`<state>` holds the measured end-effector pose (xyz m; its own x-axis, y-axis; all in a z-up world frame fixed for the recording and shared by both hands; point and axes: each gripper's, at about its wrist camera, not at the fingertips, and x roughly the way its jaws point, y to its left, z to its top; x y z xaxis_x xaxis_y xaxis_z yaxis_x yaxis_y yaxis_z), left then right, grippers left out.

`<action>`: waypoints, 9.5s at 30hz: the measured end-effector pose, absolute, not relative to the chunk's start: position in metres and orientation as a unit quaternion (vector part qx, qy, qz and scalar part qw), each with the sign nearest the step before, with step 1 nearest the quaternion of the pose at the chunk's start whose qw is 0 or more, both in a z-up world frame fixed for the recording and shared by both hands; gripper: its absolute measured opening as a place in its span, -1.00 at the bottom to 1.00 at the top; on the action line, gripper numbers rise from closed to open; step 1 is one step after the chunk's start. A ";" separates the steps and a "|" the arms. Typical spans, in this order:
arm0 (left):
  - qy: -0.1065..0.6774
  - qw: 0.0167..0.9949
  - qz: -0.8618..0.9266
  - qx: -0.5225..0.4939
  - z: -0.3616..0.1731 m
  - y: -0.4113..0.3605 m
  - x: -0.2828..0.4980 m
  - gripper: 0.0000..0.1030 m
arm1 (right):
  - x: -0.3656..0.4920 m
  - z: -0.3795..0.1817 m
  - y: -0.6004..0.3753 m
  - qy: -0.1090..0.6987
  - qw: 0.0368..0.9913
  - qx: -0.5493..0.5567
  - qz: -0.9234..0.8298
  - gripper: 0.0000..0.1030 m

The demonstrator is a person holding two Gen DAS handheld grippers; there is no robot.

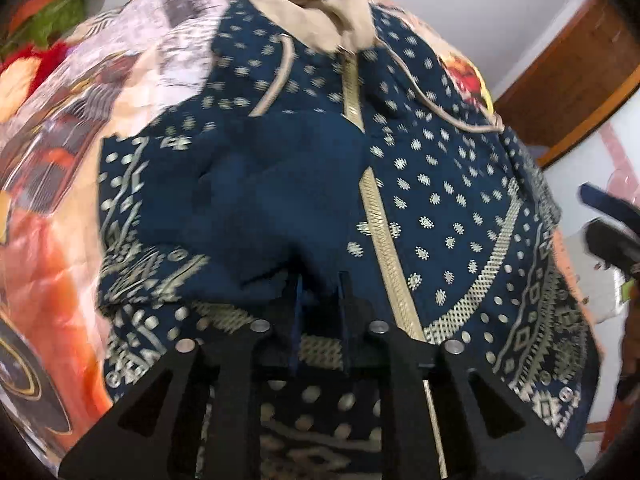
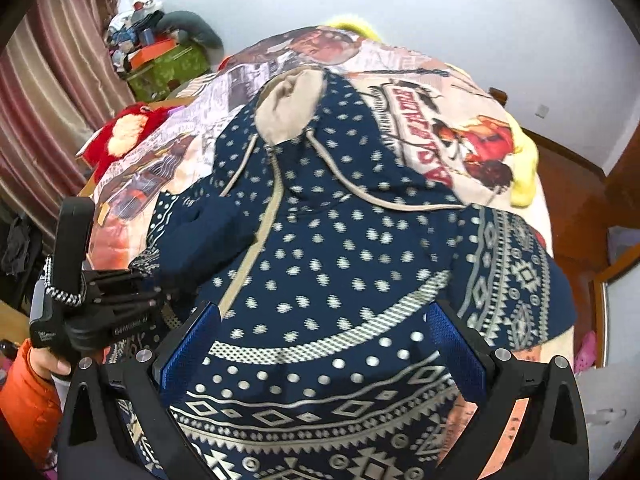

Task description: Fold large clothes

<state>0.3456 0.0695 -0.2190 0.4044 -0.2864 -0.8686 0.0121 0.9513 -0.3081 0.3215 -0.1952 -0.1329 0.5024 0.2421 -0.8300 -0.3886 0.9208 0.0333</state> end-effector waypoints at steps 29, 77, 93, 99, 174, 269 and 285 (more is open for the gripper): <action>0.548 0.825 0.012 -0.137 -0.277 0.207 0.283 -0.04 | 0.374 -0.263 0.078 0.535 0.750 -0.250 0.297 0.83; 0.546 0.775 -0.040 -0.315 -0.262 0.172 0.373 -0.04 | 0.353 -0.163 -0.083 0.473 0.836 -0.116 0.252 -0.66; 0.444 0.879 -0.041 -0.168 -0.155 0.077 0.404 -0.85 | 0.342 -0.128 -0.205 0.426 0.879 -0.067 0.203 -0.66; 0.421 0.884 -0.144 -0.140 -0.110 -0.003 0.415 -0.85 | 0.333 -0.115 -0.233 0.405 0.892 -0.044 0.199 -0.66; 0.472 0.878 -0.037 -0.073 -0.169 0.059 0.381 0.36 | 0.364 -0.157 -0.437 0.490 0.857 0.159 0.008 0.65; 0.481 0.817 -0.258 0.186 -0.184 -0.283 0.435 0.38 | 0.316 -0.133 -0.470 0.466 0.868 0.167 0.038 -0.77; 0.400 0.881 -0.244 0.069 -0.103 -0.177 0.431 -0.92 | 0.330 -0.149 -0.430 0.486 0.860 0.134 0.074 -0.77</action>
<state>0.4311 -0.1774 -0.1034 0.5602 -0.3748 -0.7388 0.4846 0.8716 -0.0747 0.3303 -0.4303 -0.1490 0.5170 0.2586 -0.8160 0.0024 0.9528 0.3035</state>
